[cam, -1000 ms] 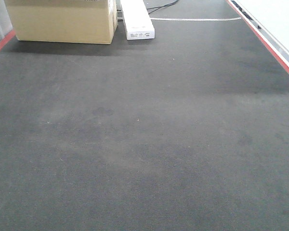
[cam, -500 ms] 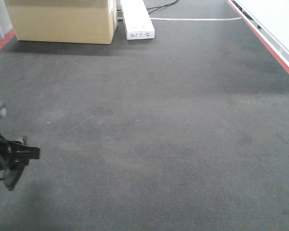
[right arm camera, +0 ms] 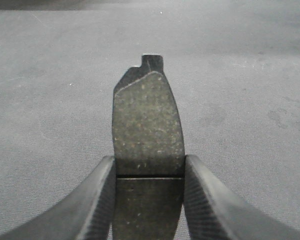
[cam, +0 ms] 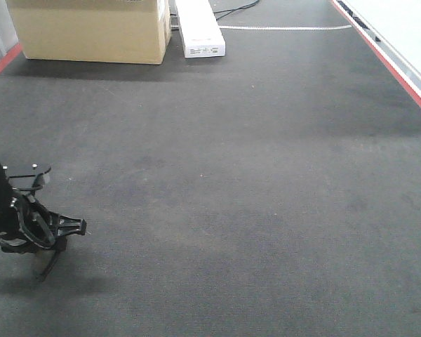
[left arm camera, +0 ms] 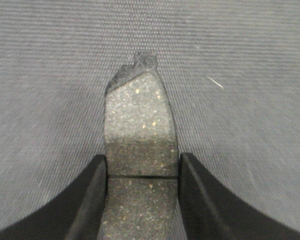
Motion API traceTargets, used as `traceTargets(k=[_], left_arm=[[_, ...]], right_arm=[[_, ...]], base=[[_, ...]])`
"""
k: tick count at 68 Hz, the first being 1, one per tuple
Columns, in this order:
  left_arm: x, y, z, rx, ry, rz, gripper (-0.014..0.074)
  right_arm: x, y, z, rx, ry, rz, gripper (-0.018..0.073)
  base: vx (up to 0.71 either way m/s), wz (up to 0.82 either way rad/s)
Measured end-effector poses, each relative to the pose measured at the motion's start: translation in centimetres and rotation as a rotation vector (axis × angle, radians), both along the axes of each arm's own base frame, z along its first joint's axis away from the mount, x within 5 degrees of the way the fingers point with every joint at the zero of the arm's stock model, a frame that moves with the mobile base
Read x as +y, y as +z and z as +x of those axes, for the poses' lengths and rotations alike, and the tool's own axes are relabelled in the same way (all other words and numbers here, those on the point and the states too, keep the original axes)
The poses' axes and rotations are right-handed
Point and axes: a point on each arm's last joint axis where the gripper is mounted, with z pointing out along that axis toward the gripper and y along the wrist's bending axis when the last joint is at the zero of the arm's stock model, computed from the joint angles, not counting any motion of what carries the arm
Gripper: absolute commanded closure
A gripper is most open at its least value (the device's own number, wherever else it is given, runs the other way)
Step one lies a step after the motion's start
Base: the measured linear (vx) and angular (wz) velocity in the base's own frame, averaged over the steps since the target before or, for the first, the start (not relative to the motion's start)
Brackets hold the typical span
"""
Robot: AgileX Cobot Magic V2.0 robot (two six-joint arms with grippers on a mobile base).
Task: Move and align brake pads A on conveyor
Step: 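Lower the left gripper and release its brake pad onto the belt, then lower the right gripper and release its brake pad beside the other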
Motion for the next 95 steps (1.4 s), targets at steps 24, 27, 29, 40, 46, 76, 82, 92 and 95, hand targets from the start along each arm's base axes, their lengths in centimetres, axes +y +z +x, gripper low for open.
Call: traceTargets(k=[24, 27, 29, 40, 46, 76, 82, 92, 95], left_arm=[[-0.1, -0.8, 0.7, -0.008, 0.001, 0.001, 0.0174], [0.0, -0.4, 0.6, -0.021, -0.002, 0.003, 0.0174], [0.0, 0.0, 0.6, -0.031, -0.006, 0.006, 0.0174], [0.2, 3.6, -0.4, -0.123, -0.014, 0.009, 0.0174], [0.3, 6.0, -1.5, -0.187, -0.014, 0.003, 0.0174], [1.6, 12.9, -13.2, -0.597, -0.042, -0.013, 0.0228], [1.8, 12.7, -15.6, -0.665, -0.046, -0.015, 0.0239], [2.2, 11.5, -19.0, -0.741, -0.052, -0.013, 0.0242], [2.3, 11.2, -20.0, -0.764, -0.054, -0.012, 0.0242]], right_arm=[[0.0, 0.0, 0.0, 0.0, 0.0, 0.0, 0.0571], [0.0, 0.0, 0.0, 0.0, 0.0, 0.0, 0.0571], [0.0, 0.0, 0.0, 0.0, 0.0, 0.0, 0.0571], [0.0, 0.0, 0.0, 0.0, 0.0, 0.0, 0.0571], [0.0, 0.0, 0.0, 0.0, 0.0, 0.0, 0.0571], [0.0, 0.0, 0.0, 0.0, 0.0, 0.0, 0.0571], [0.0, 0.0, 0.0, 0.0, 0.0, 0.0, 0.0571], [0.0, 0.0, 0.0, 0.0, 0.0, 0.0, 0.0571], [0.0, 0.0, 0.0, 0.0, 0.0, 0.0, 0.0571]], base=[[0.0, 0.0], [0.0, 0.0], [0.0, 0.0], [0.0, 0.0], [0.0, 0.0], [0.0, 0.0], [0.0, 0.0], [0.0, 0.0], [0.0, 0.0]])
